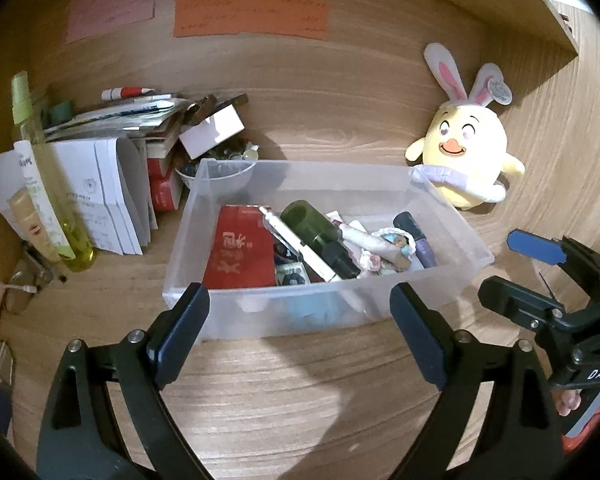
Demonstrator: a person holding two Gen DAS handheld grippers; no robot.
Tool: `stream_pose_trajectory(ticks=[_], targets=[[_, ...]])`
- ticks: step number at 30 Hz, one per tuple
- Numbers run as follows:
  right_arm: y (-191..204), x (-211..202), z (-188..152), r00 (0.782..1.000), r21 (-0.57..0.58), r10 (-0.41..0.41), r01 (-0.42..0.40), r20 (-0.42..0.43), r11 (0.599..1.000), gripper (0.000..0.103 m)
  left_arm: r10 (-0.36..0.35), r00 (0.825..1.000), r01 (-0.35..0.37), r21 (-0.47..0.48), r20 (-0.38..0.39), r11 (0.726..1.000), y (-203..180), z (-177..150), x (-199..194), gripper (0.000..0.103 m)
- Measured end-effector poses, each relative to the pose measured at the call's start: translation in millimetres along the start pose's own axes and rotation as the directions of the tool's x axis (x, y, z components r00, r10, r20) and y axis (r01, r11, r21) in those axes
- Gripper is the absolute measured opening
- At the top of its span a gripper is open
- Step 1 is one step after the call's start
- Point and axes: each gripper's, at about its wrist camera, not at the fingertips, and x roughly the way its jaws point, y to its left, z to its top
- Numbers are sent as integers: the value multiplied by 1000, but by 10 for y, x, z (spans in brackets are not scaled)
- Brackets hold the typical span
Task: Organize objects
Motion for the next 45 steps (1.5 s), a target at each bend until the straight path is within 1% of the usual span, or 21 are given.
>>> stream_pose_trajectory(ticks=[3,13,45], targets=[[0,-9,-20,1000,7,2,-2,-3,1000,90,10,1000,-10,5,-3,1000,-10,-37,-20,93],[39,-47,-46,1000,12,13,-13,1,1000,90,9,1000,-9,5,4,1000,-3,-87,-80,94],[63,-66,-51,1000,24,22,-22,0,999,90,8,1000,-9,19,12,1000,-26,-94,-123,94]])
